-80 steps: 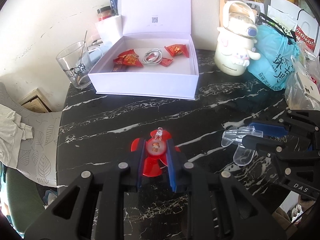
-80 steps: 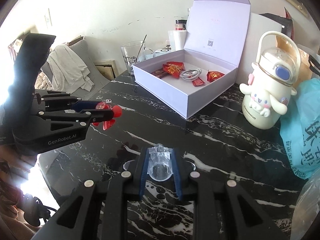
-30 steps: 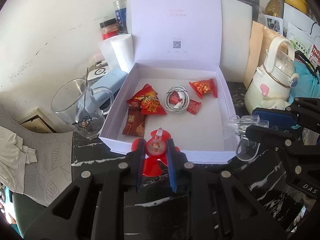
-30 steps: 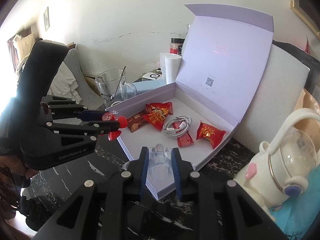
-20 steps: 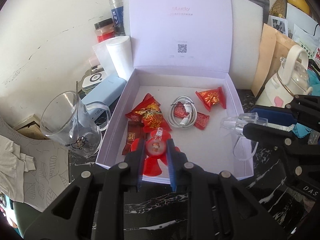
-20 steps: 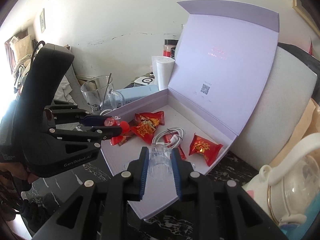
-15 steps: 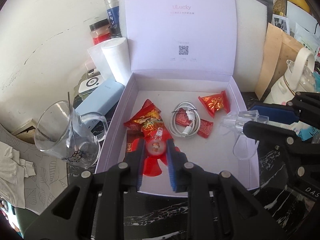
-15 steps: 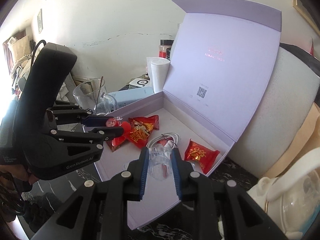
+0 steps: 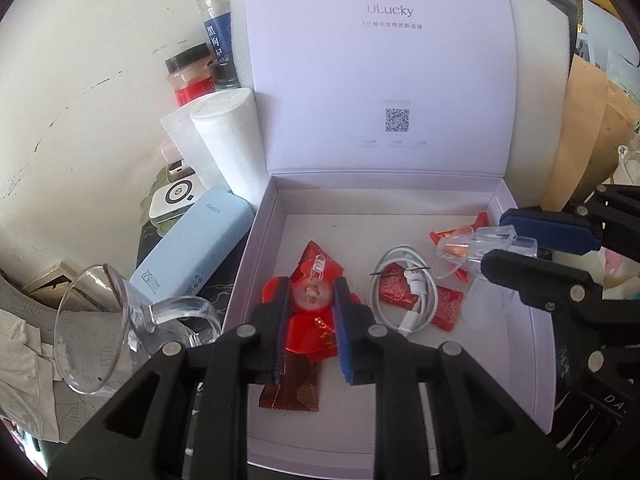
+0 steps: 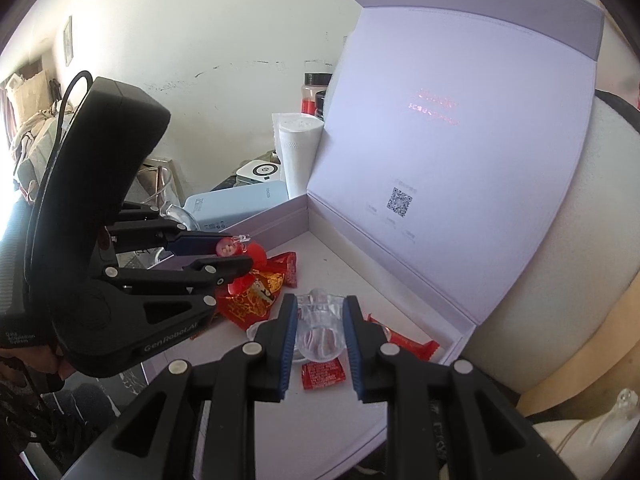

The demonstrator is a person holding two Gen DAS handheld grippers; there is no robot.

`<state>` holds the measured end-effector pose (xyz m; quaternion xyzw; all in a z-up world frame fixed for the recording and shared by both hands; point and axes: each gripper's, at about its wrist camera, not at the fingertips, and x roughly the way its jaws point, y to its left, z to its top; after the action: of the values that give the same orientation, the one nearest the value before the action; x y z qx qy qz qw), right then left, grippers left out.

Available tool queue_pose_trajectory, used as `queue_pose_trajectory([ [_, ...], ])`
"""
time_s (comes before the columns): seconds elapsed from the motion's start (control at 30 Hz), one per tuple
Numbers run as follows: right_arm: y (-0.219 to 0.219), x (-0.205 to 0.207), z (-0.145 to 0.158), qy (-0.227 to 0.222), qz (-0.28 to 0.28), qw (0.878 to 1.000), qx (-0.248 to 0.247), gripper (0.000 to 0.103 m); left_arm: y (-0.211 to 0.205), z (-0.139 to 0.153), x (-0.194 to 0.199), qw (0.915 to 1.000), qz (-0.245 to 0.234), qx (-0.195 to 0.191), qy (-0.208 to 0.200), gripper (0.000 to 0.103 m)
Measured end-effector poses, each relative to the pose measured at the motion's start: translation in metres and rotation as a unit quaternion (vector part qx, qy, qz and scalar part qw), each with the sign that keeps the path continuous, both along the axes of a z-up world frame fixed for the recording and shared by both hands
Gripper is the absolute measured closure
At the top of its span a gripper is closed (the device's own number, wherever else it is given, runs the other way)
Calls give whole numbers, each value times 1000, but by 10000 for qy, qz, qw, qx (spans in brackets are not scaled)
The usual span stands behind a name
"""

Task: Organize objects
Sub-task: 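Carry the red fan toy with the left tool while the right tool carries the stand into the box, then release the fan toy into the box with the left tool while the right tool releases the stand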

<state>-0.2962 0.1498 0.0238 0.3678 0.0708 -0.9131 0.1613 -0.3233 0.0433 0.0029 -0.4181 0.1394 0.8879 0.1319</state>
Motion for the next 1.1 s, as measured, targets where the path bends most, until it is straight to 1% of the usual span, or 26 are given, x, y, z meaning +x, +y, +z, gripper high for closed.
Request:
queue_pose_trajectory([
  [0.27,-5,-21,-14,-157,-71,9998,87,81,0,-18,-22,9998,44,22,-199,83],
  [0.43,-9,-29,-23,-260,-62,9995,145,81,-3,-27,-31,9992,39,111,-383,83],
  [0.7,-10,-35,-33,-475,-104,9986,197,81,-1,-29,-33,9992,42,79,-395,83],
  [0.87,-9,-34,-32,-498,-135,9983,262,81,-2,-29,-29,9992,56,18,-384,83],
  [1.1,-10,-25,-20,-403,-169,9986,298,80,-5,-22,-21,9991,113,6,-400,83],
])
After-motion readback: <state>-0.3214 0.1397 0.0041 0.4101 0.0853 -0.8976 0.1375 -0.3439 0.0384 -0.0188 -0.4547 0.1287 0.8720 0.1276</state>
